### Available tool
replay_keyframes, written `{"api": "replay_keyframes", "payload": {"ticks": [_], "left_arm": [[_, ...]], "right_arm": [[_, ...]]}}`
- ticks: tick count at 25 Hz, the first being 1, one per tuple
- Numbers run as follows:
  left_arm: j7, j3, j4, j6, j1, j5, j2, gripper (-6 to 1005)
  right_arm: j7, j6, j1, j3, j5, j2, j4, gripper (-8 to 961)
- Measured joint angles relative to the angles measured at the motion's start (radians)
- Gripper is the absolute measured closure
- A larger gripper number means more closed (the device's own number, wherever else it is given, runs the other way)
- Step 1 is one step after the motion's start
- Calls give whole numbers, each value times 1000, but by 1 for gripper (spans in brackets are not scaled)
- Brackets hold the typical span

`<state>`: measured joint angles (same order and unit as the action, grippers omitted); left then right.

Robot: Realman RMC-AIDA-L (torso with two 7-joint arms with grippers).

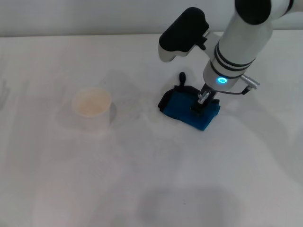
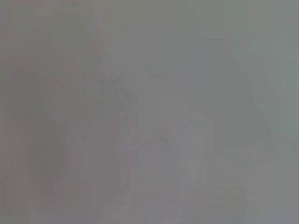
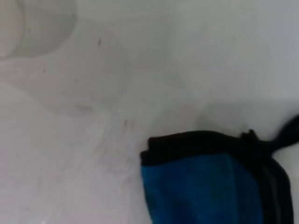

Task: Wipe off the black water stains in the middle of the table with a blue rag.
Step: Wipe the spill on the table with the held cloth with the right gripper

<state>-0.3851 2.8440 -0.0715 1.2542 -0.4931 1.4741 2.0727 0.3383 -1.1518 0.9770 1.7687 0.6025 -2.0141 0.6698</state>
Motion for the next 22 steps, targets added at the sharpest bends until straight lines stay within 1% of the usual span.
{"api": "replay_keyframes", "payload": {"ticks": [3,6,10,16,19,22], "left_arm": [[0,0,-4,-1,-3,0,-1,108],[0,0,-4,-1,-4,0,-2,108],[0,0,-8,-2,-4,0,-2,108],[1,0,-8,-3,-8,1,-3,109],[2,0,-8,-3,-9,1,-3,109],[3,0,-8,-3,-10,0,-3,109]], "right_arm": [[54,-58,-63,-84,-1,0,109,882],[68,-105,-108,-130,-17,2,194,881],[68,-140,-124,-165,-65,3,205,881],[72,-151,-146,-179,-111,3,188,881],[69,-155,-158,-215,-148,3,183,881],[67,-158,-182,-265,-180,3,206,881]]}}
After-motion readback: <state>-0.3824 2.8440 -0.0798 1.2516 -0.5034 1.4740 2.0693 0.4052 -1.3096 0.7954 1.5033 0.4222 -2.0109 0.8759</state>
